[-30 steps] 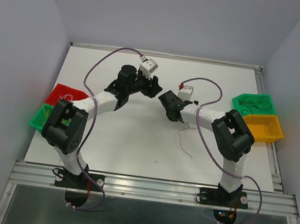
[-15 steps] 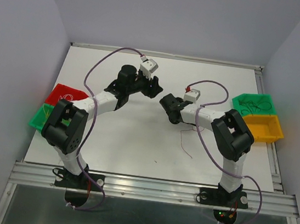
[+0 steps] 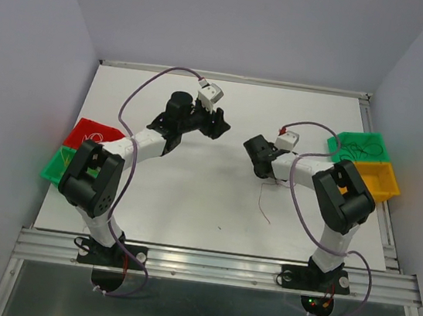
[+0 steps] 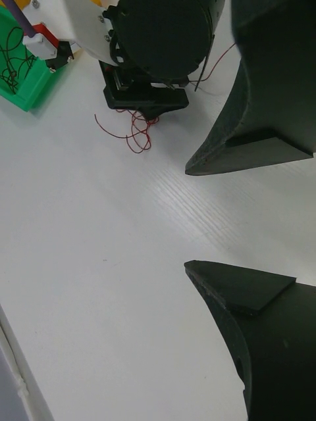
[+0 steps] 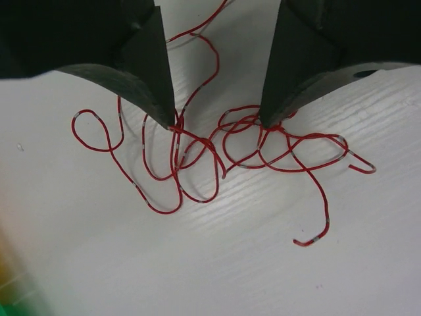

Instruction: Untangle the cables

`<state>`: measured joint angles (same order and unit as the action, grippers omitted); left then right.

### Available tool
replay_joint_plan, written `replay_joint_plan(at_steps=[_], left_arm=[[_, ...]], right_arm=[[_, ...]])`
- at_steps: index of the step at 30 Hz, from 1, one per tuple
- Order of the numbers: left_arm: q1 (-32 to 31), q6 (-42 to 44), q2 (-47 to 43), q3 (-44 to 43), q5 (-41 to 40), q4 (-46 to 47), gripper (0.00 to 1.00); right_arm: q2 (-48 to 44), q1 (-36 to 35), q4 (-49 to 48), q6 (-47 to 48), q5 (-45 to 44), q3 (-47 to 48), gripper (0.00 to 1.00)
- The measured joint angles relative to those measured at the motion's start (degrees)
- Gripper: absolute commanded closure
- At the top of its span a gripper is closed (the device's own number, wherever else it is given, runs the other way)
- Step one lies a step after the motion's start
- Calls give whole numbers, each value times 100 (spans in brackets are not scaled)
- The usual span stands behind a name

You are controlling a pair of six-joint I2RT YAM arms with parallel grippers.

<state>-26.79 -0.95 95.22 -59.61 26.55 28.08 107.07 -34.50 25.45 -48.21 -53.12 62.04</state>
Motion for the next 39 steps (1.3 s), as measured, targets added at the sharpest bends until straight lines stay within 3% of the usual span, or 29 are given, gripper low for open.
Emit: replay_joint_plan(at_steps=[3,7,16,20,27,33,39], left_arm=[[0,2,0,0,22,-2,35],[0,2,0,0,39,0,35],[0,4,0,0,52,0,34],[0,7,0,0,63,0,34],[0,7,0,0,68,0,34],[0,7,0,0,92,0,34],[0,7,0,0,129,0,34]], right_arm=[[-205,90,-411,181,284,-299,74],[-433,175,-876,341,621,-649,99],[-1394,306,-1259,533,1047,-1495,100],[-2470,468,-1270,645,1113,-1591,99],[-4378,1582,-1373,973,1246,-1523,99],[-4489,1921,-1086,1191,1329,-1034,99],[-4472,2865,-756,1355,1486,-584,100]])
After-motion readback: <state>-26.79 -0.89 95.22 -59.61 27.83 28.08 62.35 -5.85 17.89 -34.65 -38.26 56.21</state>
